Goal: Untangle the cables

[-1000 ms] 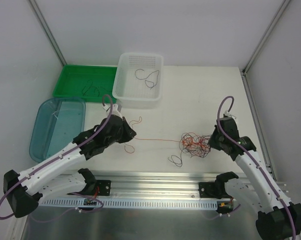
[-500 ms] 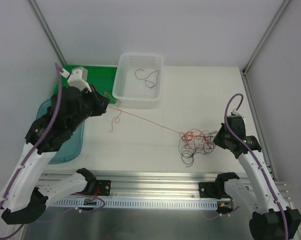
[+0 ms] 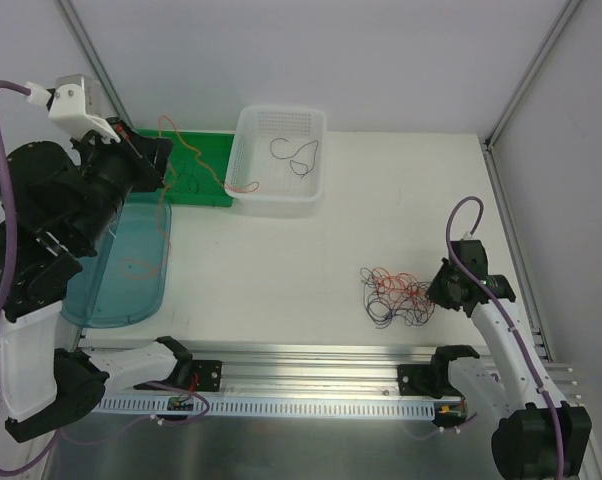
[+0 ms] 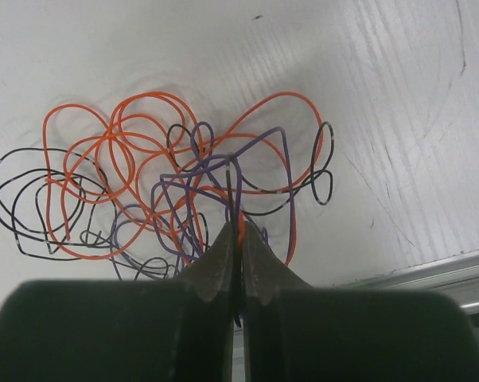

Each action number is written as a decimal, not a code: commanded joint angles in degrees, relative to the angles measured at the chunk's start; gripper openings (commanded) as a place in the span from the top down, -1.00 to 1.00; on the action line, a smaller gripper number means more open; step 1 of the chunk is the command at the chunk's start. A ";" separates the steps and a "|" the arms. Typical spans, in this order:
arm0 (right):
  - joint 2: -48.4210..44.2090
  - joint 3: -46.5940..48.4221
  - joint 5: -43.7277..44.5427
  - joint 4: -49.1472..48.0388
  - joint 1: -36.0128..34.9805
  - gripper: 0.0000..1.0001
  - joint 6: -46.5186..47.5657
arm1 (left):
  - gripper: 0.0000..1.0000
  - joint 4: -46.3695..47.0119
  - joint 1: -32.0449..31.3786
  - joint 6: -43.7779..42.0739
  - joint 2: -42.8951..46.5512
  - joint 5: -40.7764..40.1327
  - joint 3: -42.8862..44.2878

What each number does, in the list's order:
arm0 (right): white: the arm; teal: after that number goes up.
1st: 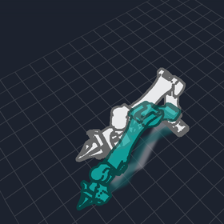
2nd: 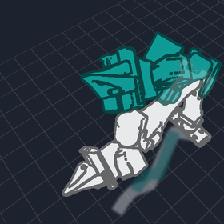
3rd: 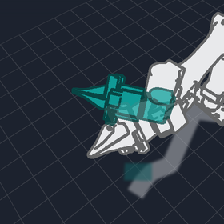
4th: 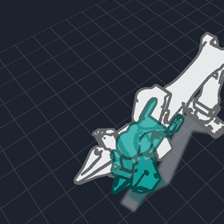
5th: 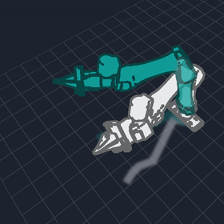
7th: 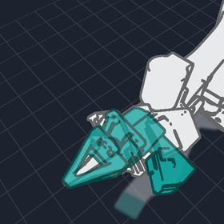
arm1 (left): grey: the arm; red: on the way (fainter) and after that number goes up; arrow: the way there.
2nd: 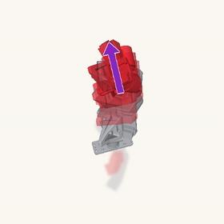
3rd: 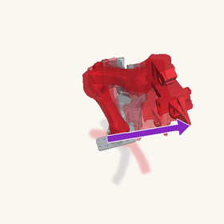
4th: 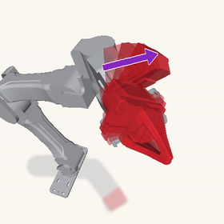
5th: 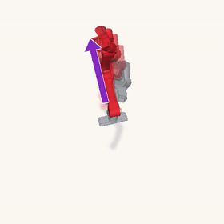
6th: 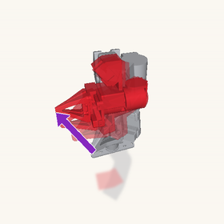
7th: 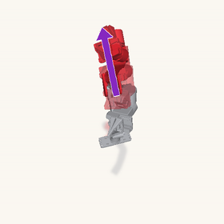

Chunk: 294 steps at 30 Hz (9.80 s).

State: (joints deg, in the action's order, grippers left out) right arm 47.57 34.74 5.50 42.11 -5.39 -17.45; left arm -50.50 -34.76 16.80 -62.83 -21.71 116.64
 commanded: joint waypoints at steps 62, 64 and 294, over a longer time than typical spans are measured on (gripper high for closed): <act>-12.77 7.18 -25.36 3.77 -15.97 -0.93 18.95 | 0.75 20.44 43.19 -19.36 0.42 -16.27 -36.38; -12.50 7.53 -25.27 4.12 -16.15 -0.93 18.95 | 0.52 20.44 45.66 -16.97 1.91 -14.24 -40.69; -0.29 -8.02 -6.64 -13.10 6.43 0.95 -4.52 | 1.00 -15.88 -15.42 -2.53 10.97 -44.11 1.48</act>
State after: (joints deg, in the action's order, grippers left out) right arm 46.98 26.30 0.78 28.82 -0.51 -22.85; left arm -71.40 -49.91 25.93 -51.03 -60.25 114.91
